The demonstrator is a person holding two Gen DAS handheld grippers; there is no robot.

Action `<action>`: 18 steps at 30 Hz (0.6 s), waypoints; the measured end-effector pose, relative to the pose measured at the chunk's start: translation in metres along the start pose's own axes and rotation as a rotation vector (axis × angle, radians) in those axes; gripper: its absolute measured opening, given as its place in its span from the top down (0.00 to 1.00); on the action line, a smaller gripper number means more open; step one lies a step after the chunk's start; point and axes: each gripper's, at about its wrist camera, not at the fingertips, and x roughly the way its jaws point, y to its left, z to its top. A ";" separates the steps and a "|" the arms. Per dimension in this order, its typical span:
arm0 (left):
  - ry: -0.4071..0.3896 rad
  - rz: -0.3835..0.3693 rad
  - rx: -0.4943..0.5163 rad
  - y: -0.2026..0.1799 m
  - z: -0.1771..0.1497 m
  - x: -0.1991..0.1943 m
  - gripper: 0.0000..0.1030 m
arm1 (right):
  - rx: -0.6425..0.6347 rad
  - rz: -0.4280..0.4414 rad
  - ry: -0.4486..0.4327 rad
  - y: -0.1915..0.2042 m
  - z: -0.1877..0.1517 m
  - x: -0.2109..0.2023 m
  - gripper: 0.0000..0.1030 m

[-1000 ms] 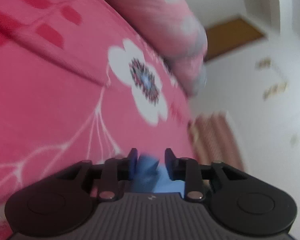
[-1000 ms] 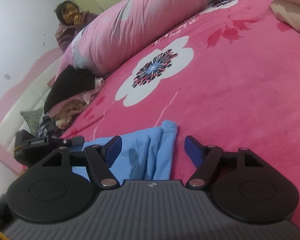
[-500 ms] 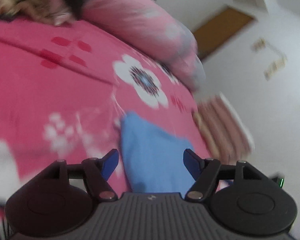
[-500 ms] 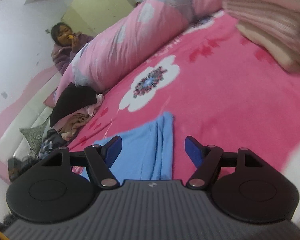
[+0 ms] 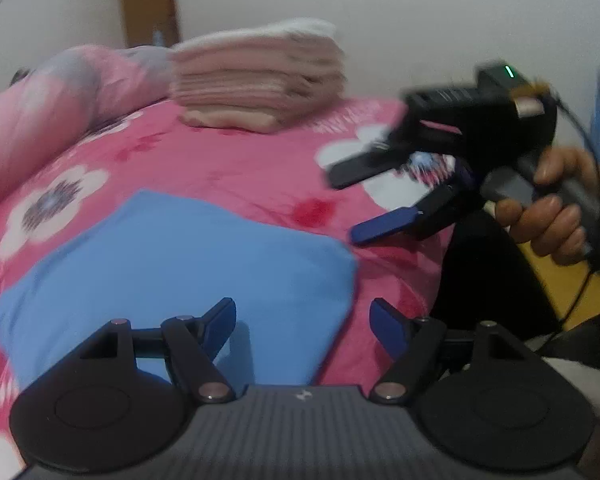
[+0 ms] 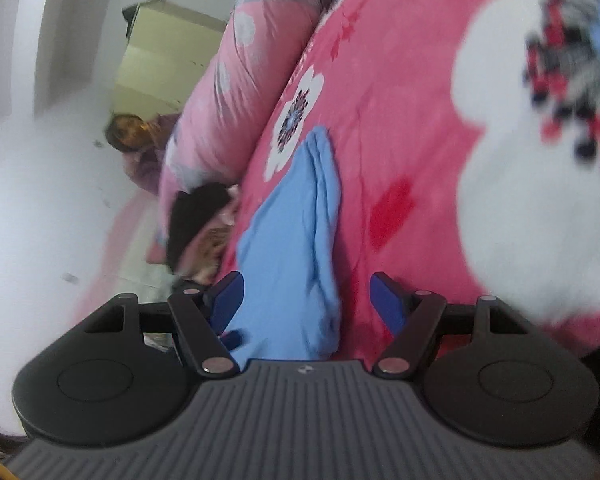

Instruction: Fold clothes

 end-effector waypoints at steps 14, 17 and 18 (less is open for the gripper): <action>0.050 0.079 0.058 -0.014 0.029 0.050 0.48 | 0.200 0.325 -0.023 -0.042 0.021 0.007 0.32; 0.061 0.061 0.006 0.000 0.033 0.046 0.57 | 0.213 0.362 -0.047 -0.048 0.021 0.003 0.32; 0.065 0.065 -0.004 0.003 0.033 0.045 0.57 | 0.216 0.370 -0.053 -0.049 0.022 0.002 0.32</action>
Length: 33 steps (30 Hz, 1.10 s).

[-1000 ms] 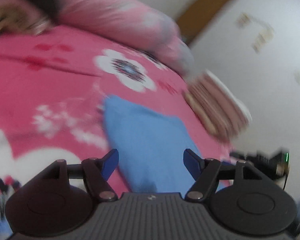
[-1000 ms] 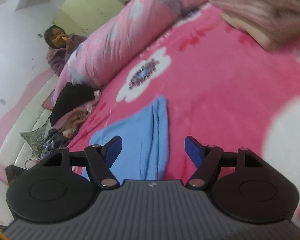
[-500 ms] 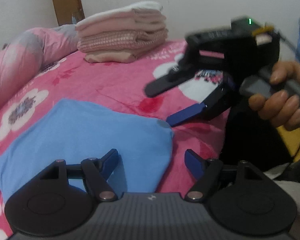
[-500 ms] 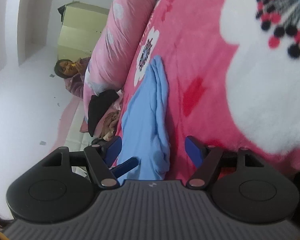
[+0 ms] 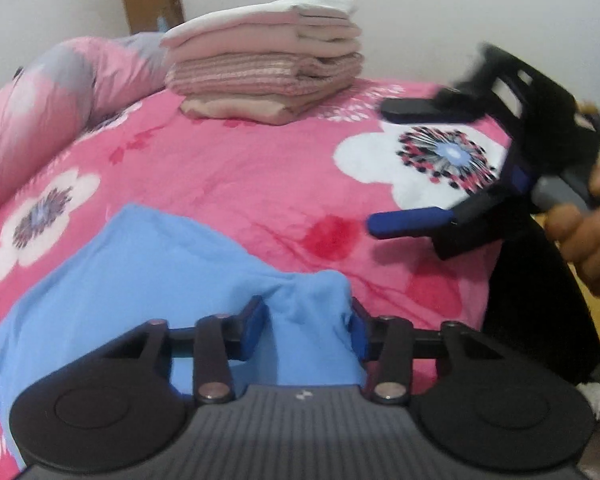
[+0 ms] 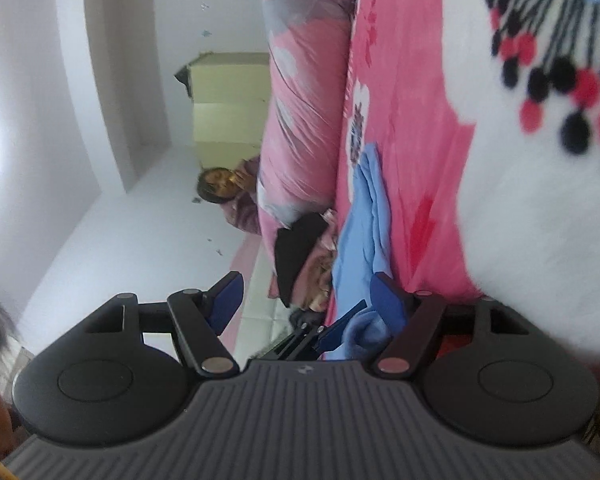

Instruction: Fold clothes

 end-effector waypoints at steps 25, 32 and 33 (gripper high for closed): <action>-0.235 -0.090 -0.780 0.150 -0.001 -0.078 0.88 | -0.198 -0.064 0.022 0.030 -0.007 0.021 0.30; -0.183 -0.139 -0.830 0.161 0.005 -0.081 0.88 | -0.465 -0.102 0.275 0.066 -0.070 0.097 0.24; -0.173 -0.146 -0.837 0.162 0.006 -0.082 0.88 | -0.500 -0.114 0.301 0.070 -0.080 0.106 0.24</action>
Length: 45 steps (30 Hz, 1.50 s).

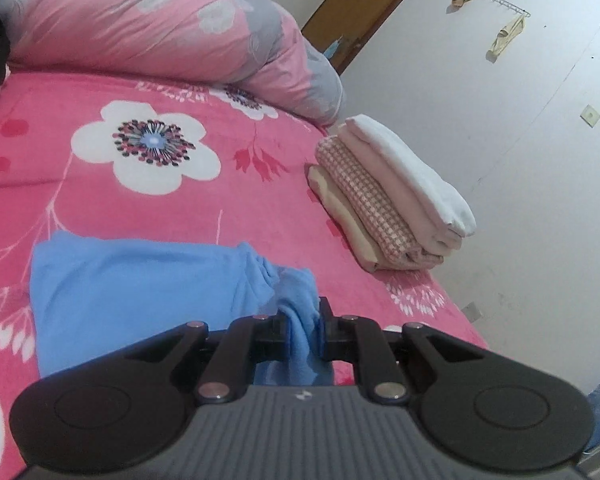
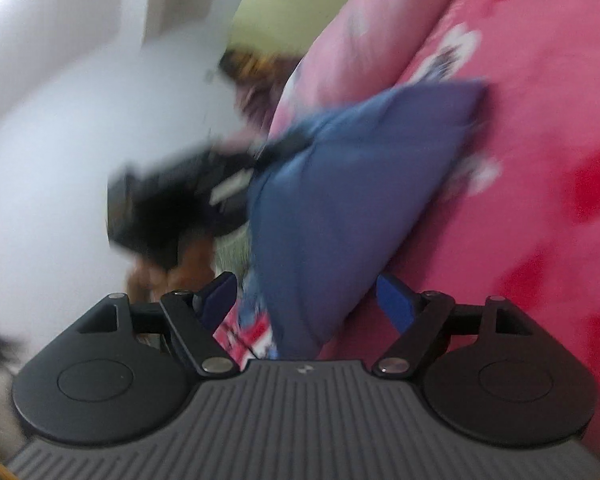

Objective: Fold clothes
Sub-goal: 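Grasp the T-shirt with the right gripper and lift with both grippers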

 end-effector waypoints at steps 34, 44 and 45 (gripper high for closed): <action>-0.462 -0.171 -0.411 0.077 0.164 -0.018 0.89 | -0.655 -0.581 -0.042 0.072 0.236 0.071 0.96; -0.427 -0.117 -0.258 0.062 0.094 -0.079 0.89 | -1.231 -0.665 -0.006 0.132 0.190 0.066 0.96; -0.398 -0.105 -0.229 0.060 0.077 -0.084 0.89 | -1.290 -0.686 0.033 0.129 0.164 0.061 0.96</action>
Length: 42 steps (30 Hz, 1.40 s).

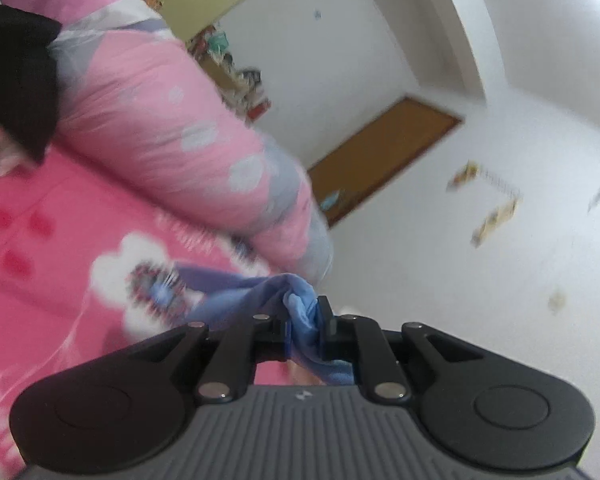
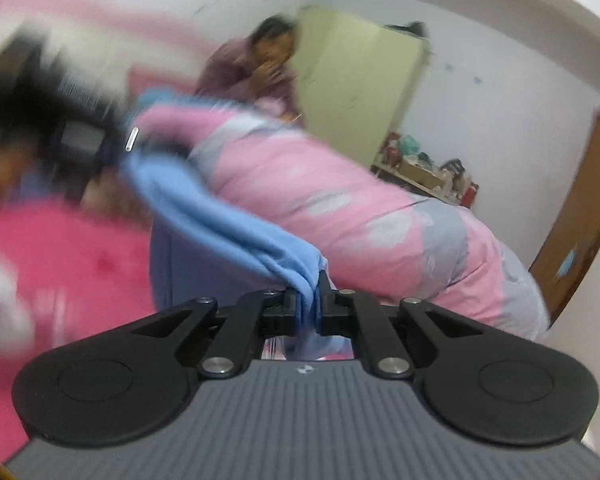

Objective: Fold clothes
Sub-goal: 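Grasp the T-shirt with the right gripper and lift with both grippers, then lower the T-shirt onto the bedspread and open both grippers, then grasp the T-shirt corner with the right gripper and lift it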

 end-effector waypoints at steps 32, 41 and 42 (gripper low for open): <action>0.115 0.249 0.311 0.053 -0.159 -0.106 0.33 | 0.642 0.303 0.100 0.056 -0.131 -0.086 0.61; 0.287 0.146 0.428 0.053 -0.204 -0.085 0.33 | 0.602 0.422 0.370 0.129 -0.054 0.089 0.43; 0.293 0.133 0.435 0.055 -0.206 -0.086 0.31 | 0.598 0.407 0.399 0.134 -0.053 0.101 0.43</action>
